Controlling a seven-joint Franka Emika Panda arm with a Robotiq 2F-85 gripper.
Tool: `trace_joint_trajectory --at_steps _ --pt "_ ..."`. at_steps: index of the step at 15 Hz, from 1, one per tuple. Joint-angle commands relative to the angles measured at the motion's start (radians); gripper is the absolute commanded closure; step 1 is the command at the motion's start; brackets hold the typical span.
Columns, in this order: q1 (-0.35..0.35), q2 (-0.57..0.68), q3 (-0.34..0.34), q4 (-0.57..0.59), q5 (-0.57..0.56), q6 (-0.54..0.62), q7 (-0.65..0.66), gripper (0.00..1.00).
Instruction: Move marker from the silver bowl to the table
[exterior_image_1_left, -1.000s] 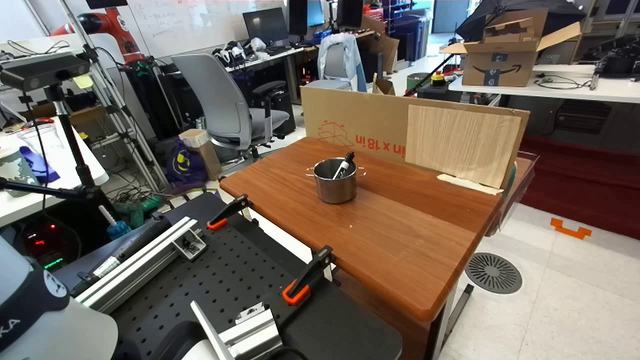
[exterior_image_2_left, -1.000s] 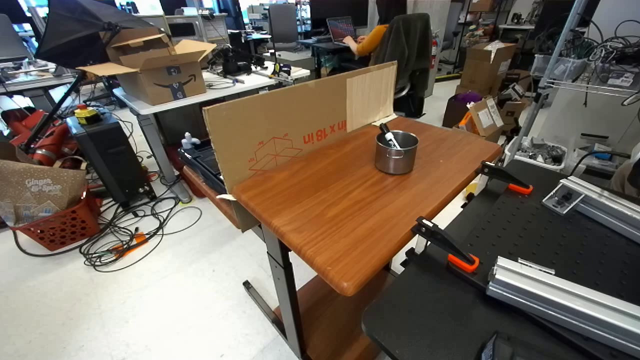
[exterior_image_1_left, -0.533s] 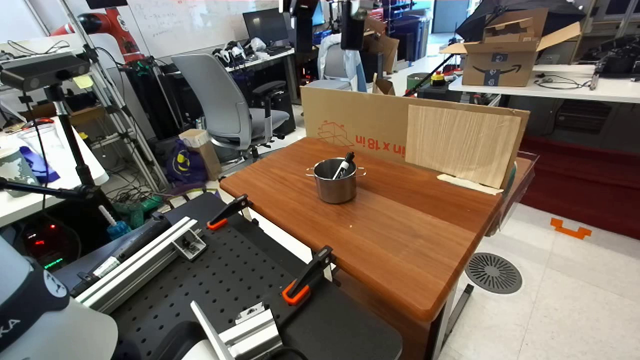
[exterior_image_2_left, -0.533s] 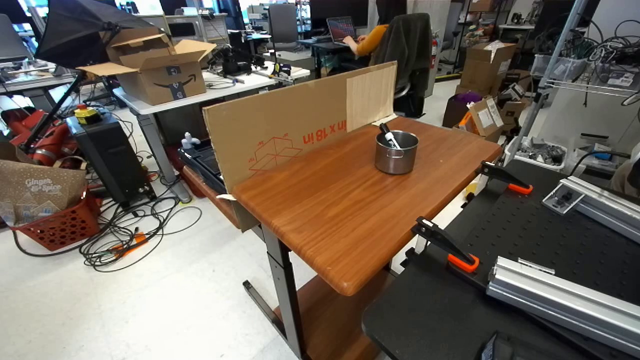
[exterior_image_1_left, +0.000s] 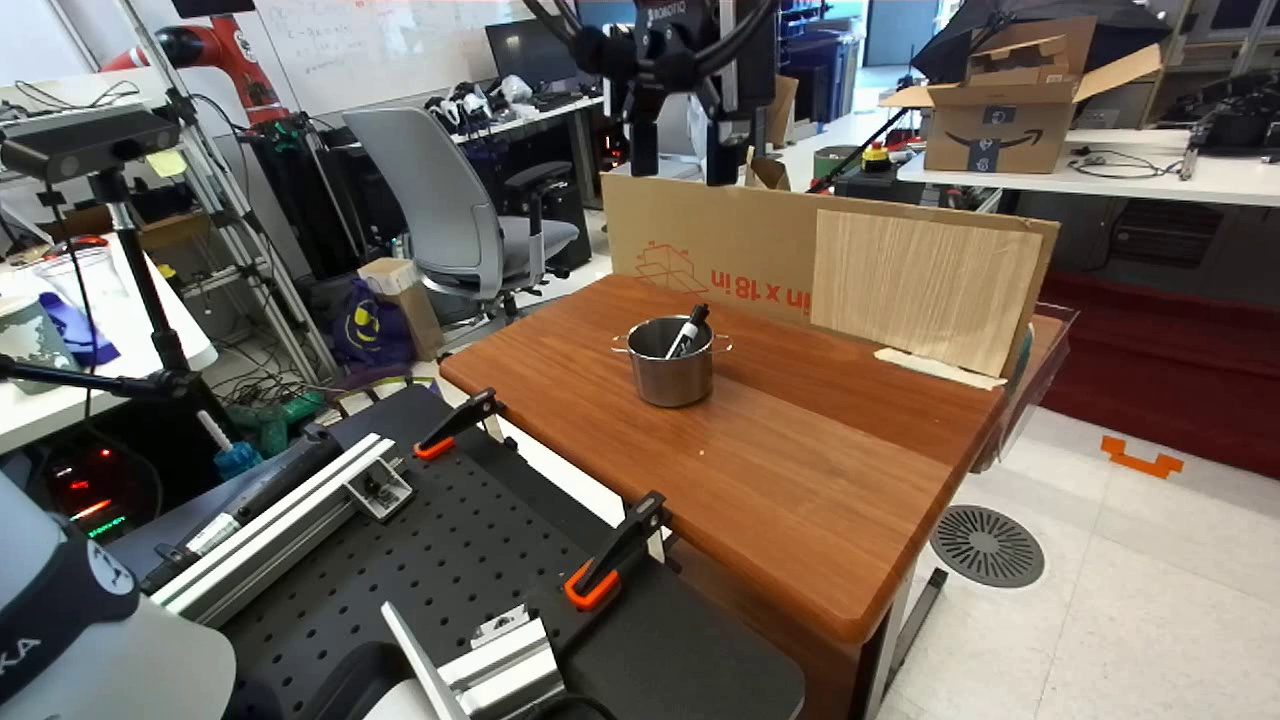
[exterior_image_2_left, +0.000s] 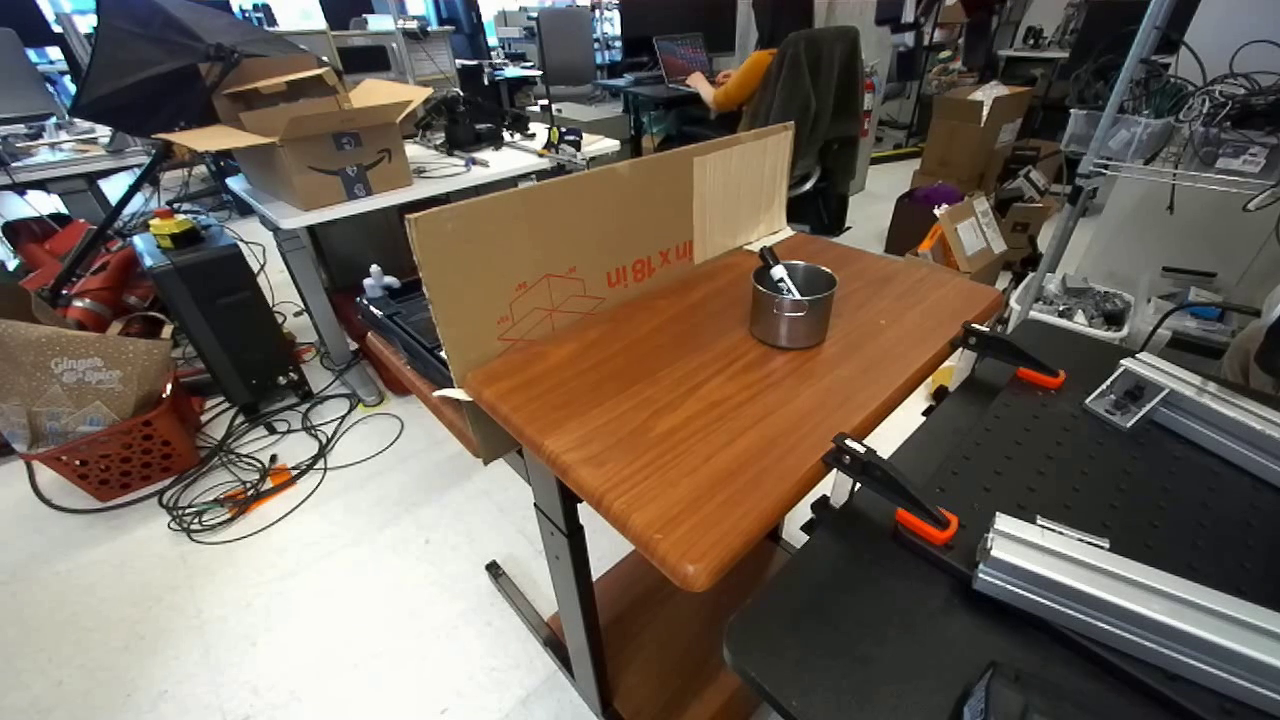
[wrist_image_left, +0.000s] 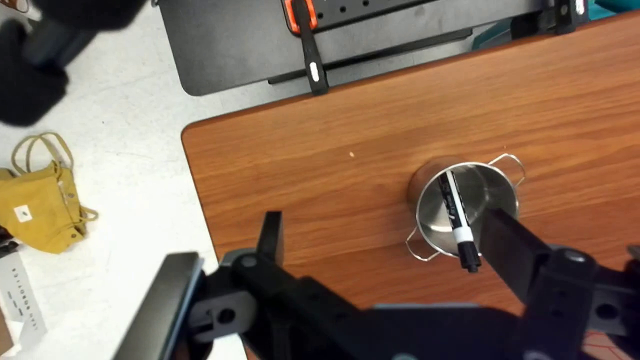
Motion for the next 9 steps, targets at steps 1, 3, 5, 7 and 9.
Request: trace_joint_trajectory --at_steps 1,3,5,7,9 --pt "0.010 0.043 0.024 -0.022 -0.010 0.144 0.036 0.00" --pt "0.022 0.082 0.042 -0.038 -0.029 0.240 0.056 0.00" --pt "0.037 0.121 0.058 -0.055 -0.055 0.323 0.088 0.00" --pt "0.055 0.166 0.071 -0.057 -0.091 0.376 0.117 0.00" --pt "0.072 0.217 0.075 -0.042 -0.125 0.402 0.131 0.00"
